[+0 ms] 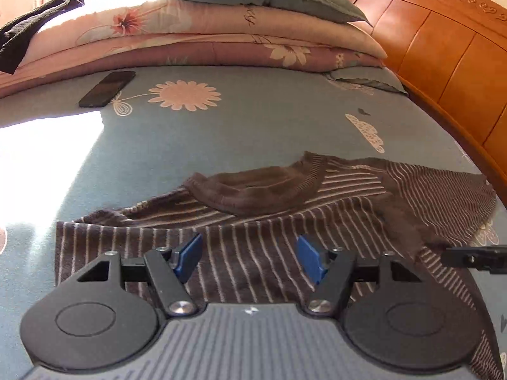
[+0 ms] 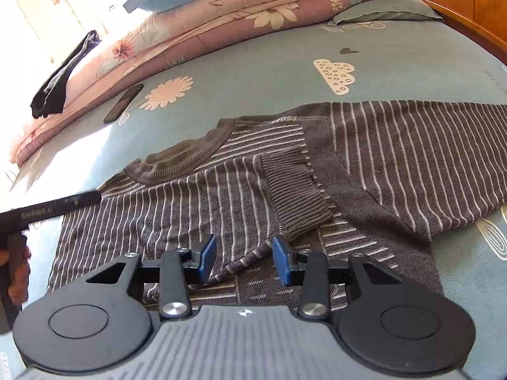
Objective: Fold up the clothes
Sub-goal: 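Reach the open right gripper to the unfolded sleeve cuff by the headboard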
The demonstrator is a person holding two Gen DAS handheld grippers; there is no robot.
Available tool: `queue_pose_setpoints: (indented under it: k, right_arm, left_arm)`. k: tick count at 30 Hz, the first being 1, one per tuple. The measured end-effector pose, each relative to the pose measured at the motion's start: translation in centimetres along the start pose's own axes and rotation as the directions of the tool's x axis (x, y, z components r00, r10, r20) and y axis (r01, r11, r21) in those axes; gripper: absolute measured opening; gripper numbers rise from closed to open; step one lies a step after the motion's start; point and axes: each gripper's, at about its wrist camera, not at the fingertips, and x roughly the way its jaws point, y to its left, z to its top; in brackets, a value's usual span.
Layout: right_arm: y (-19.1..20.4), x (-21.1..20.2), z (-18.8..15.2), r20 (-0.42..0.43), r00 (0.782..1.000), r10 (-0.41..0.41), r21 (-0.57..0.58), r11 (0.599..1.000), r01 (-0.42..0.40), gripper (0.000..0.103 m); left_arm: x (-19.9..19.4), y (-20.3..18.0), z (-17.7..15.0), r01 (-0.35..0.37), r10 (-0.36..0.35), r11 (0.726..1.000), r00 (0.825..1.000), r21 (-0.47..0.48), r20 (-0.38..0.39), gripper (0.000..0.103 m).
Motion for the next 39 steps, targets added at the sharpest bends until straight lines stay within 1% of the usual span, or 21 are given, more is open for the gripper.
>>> queue_pose_setpoints:
  k: [2, 4, 6, 9, 12, 15, 18, 22, 23, 24, 26, 27, 29, 33, 35, 39]
  right_arm:
    - [-2.0, -0.9, 0.7, 0.019, 1.0, 0.006, 0.055, 0.998, -0.007, 0.044]
    - [-4.8, -1.7, 1.2, 0.019, 1.0, 0.013, 0.104, 0.994, -0.015, 0.044]
    - [-8.0, -2.5, 1.4, 0.019, 1.0, -0.015, 0.141, 0.99, 0.012, 0.044]
    - [-13.3, -3.7, 1.8, 0.025, 0.998, -0.051, 0.188, 0.981, 0.046, 0.044]
    - [-19.9, -5.0, 2.4, 0.053, 0.996, -0.069, 0.302, 0.952, 0.05, 0.044]
    - [-27.1, -6.4, 3.1, 0.105, 0.991, -0.082, 0.442, 0.897, 0.028, 0.053]
    - [-34.0, -7.9, 4.0, 0.186, 0.978, -0.098, 0.563, 0.826, -0.024, 0.053]
    - [-42.0, -8.7, 5.7, 0.252, 0.96, -0.122, 0.664, 0.743, -0.08, 0.053]
    - [-44.2, -8.6, 6.1, 0.259, 0.959, -0.115, 0.686, 0.721, -0.099, 0.053]
    - [-46.1, -8.4, 6.3, 0.252, 0.958, -0.133, 0.715, 0.693, -0.092, 0.053]
    - [-48.9, -7.6, 6.7, 0.223, 0.965, -0.14, 0.755, 0.651, -0.079, 0.053]
    - [-49.9, -7.3, 6.6, 0.227, 0.964, -0.139, 0.768, 0.634, -0.089, 0.053]
    - [-51.2, -6.8, 6.7, 0.245, 0.964, -0.105, 0.768, 0.628, -0.126, 0.053]
    - [-52.2, -6.2, 7.5, 0.257, 0.963, -0.086, 0.733, 0.667, -0.136, 0.052]
    - [-53.2, -5.7, 7.8, 0.283, 0.957, -0.059, 0.728, 0.663, -0.174, 0.052]
    - [-54.5, -4.9, 8.7, 0.319, 0.948, -0.01, 0.694, 0.683, -0.227, 0.052]
  left_arm:
    - [0.3, -3.1, -0.7, 0.043, -0.042, 0.999, 0.999, 0.022, -0.018, 0.066]
    - [1.0, -6.4, -1.4, 0.082, -0.08, 0.995, 0.996, 0.055, -0.041, 0.066]
    - [2.1, -9.6, -2.4, 0.111, -0.106, 0.991, 0.992, 0.076, -0.067, 0.066]
    - [3.6, -13.4, -3.5, 0.165, -0.156, 0.982, 0.983, 0.09, -0.101, 0.066]
    - [5.2, -17.4, -4.3, 0.199, -0.185, 0.973, 0.975, 0.119, -0.122, 0.067]
    - [6.4, -20.3, -4.8, 0.215, -0.198, 0.969, 0.97, 0.123, -0.14, 0.067]
    - [7.5, -22.6, -4.8, 0.232, -0.213, 0.966, 0.965, 0.115, -0.155, 0.067]
    - [9.0, -24.9, -4.6, 0.235, -0.218, 0.969, 0.959, 0.081, -0.182, 0.067]
    - [9.4, -25.4, -4.6, 0.237, -0.219, 0.969, 0.957, 0.074, -0.189, 0.067]
    - [9.7, -25.9, -4.5, 0.236, -0.219, 0.969, 0.956, 0.071, -0.194, 0.067]
    - [10.3, -26.8, -4.3, 0.235, -0.219, 0.97, 0.954, 0.059, -0.203, 0.067]
    - [10.6, -27.1, -4.2, 0.239, -0.223, 0.97, 0.952, 0.051, -0.21, 0.067]
    - [11.0, -27.6, -4.0, 0.241, -0.225, 0.969, 0.948, 0.049, -0.224, 0.068]
    - [11.7, -28.5, -3.6, 0.237, -0.214, 0.969, 0.947, 0.073, -0.241, 0.068]
    - [12.0, -28.7, -3.3, 0.237, -0.212, 0.968, 0.946, 0.078, -0.244, 0.068]
    - [12.5, -29.2, -3.0, 0.24, -0.212, 0.967, 0.945, 0.088, -0.248, 0.068]
